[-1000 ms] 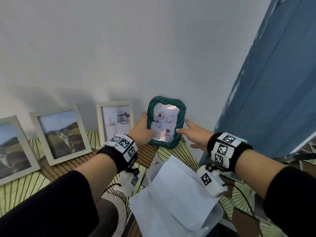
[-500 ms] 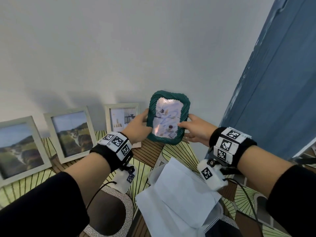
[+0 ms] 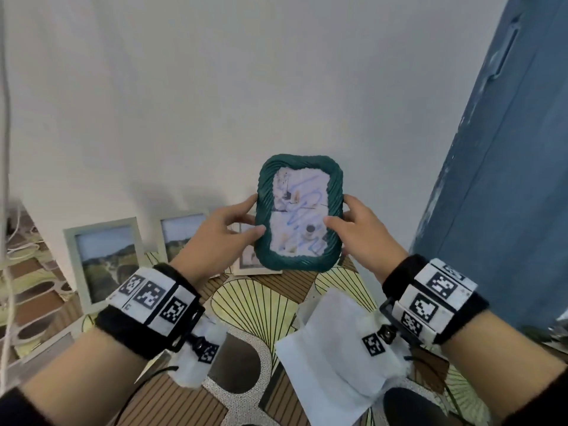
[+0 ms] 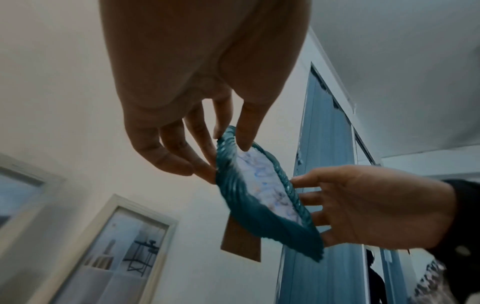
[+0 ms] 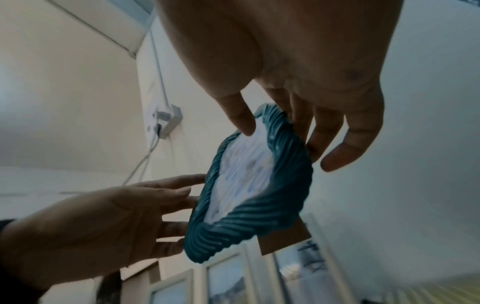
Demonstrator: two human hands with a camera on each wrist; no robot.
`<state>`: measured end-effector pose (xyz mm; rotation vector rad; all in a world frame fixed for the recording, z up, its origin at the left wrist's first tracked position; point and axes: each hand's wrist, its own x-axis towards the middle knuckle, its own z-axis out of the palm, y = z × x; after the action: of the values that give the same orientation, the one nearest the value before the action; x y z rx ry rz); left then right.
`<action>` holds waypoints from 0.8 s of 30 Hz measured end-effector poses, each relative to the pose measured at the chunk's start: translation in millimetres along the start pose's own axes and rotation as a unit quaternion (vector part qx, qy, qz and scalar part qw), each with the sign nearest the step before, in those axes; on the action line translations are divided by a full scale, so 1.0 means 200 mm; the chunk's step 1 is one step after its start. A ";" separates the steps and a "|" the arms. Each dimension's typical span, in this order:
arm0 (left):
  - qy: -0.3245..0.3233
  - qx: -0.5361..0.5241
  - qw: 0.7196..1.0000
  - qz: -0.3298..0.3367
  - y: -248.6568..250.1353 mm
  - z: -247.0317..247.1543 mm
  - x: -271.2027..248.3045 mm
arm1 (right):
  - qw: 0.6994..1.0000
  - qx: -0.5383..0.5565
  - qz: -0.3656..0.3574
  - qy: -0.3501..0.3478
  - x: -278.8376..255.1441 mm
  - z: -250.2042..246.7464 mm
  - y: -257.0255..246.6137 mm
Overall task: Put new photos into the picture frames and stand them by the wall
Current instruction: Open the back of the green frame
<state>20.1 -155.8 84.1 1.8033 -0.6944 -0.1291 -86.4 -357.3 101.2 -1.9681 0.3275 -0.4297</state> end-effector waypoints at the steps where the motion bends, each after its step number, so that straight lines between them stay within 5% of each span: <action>1: 0.009 -0.005 1.000 -0.001 0.00 -0.04 -0.09 | 1.000 0.025 -0.010 0.004 -0.05 0.04 0.00; 7: 0.056 -0.068 0.996 -0.013 -0.03 -0.21 -0.58 | 0.978 0.205 -0.009 -0.041 -0.35 0.29 0.08; 13: 0.066 -0.045 0.995 -0.062 -0.21 -0.28 -0.97 | 0.885 0.418 0.102 -0.176 -0.61 0.47 0.21; 19: 0.036 -0.007 0.990 -0.136 -0.35 -0.22 -1.19 | 0.850 0.432 0.209 -0.218 -0.78 0.56 0.36; 24: -0.027 0.049 0.983 -0.174 -0.42 -0.19 -1.25 | 0.872 0.374 0.248 -0.197 -0.82 0.60 0.46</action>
<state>-136.3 20.0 -41.5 2.0111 -0.4219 -0.3841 -183.8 -230.7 -54.5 -1.1058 0.3232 0.1783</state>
